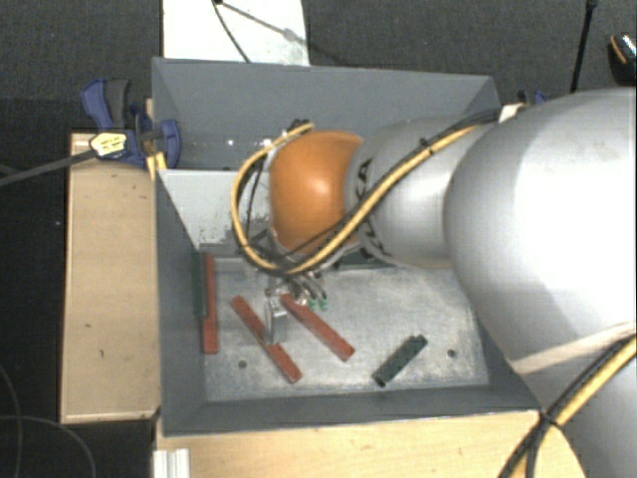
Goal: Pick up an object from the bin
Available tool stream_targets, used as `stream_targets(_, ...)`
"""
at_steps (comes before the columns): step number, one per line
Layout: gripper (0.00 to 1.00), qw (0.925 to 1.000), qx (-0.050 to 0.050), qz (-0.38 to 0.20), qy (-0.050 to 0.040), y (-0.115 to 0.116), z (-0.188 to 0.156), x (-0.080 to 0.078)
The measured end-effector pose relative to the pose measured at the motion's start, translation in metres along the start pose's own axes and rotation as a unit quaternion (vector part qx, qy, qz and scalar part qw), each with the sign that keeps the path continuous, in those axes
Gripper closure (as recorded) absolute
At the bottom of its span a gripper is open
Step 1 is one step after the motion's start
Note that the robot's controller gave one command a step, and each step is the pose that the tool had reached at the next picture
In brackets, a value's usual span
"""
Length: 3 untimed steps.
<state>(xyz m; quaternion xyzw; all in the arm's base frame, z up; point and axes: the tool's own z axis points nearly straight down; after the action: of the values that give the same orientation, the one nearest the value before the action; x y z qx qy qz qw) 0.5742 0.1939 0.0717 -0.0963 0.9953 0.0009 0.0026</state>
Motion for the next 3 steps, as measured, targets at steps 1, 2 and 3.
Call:
stream_targets(1, 0.00, 1.0000, 0.002, 0.000, 0.0021, -0.0777, -0.0073, 0.0051)
stream_targets(2, 1.00, 1.0000, 0.000, -0.002, 0.0023, -0.0720, -0.0069, 0.0051)
stream_targets(3, 0.00, 1.0000, 0.000, -0.001, 0.0023, -0.0720, -0.0069, 0.0051)
